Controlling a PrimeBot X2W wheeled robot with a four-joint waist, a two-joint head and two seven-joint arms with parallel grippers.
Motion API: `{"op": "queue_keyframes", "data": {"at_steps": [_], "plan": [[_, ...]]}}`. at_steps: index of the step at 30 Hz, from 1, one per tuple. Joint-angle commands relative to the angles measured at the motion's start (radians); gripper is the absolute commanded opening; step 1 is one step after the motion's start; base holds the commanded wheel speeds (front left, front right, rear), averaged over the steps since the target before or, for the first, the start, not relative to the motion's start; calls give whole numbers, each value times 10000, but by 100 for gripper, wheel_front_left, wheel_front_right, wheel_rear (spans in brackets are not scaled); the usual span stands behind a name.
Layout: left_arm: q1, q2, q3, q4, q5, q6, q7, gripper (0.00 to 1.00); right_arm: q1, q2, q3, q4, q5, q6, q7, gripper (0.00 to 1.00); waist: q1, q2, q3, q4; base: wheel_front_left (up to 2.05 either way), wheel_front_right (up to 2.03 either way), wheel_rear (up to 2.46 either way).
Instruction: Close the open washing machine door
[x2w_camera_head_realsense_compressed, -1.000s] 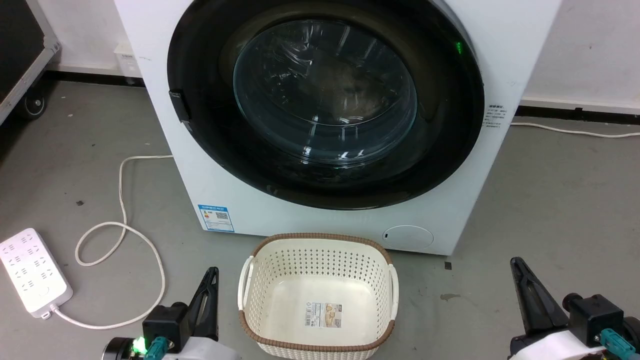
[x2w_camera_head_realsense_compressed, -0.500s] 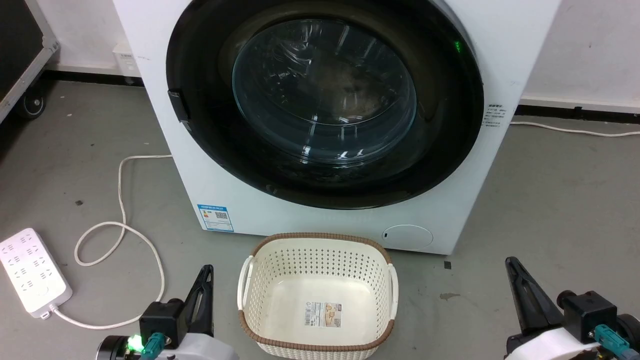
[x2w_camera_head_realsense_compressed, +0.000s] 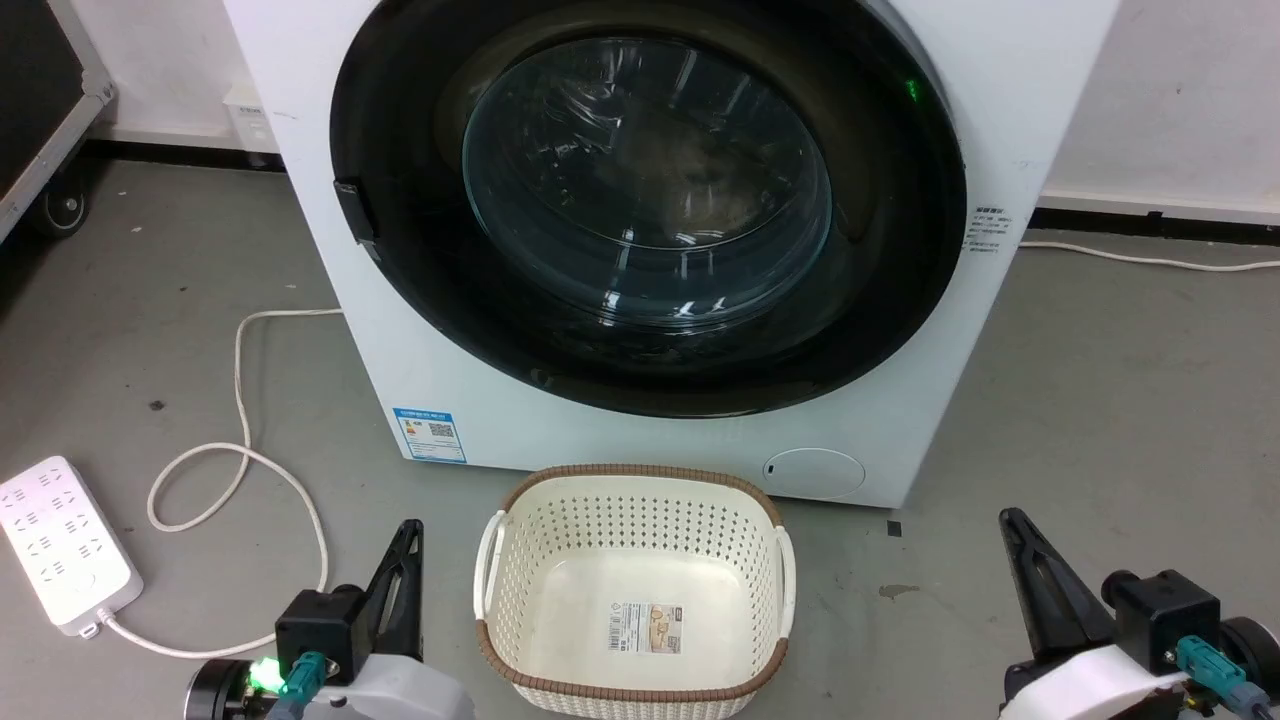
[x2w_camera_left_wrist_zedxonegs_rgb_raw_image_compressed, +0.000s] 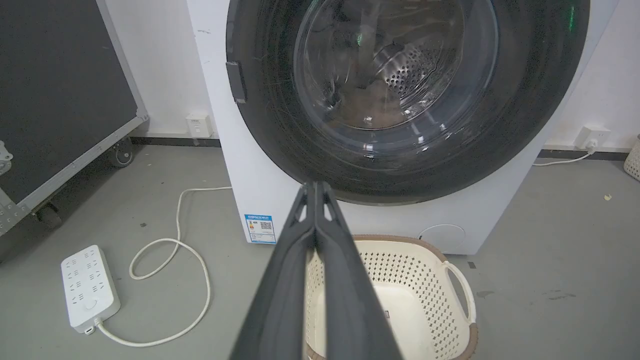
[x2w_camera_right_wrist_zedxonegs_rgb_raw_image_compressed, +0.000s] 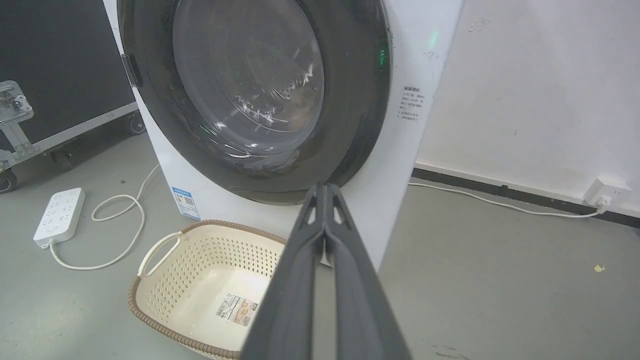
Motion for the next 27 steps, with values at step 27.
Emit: {"op": "queue_keyframes", "data": {"at_steps": [27], "plan": [[-214, -17, 331, -410, 423, 92, 639, 0, -291, 45, 308, -205, -79, -9, 626, 0, 0, 0, 37, -35, 0, 0, 0]]}}
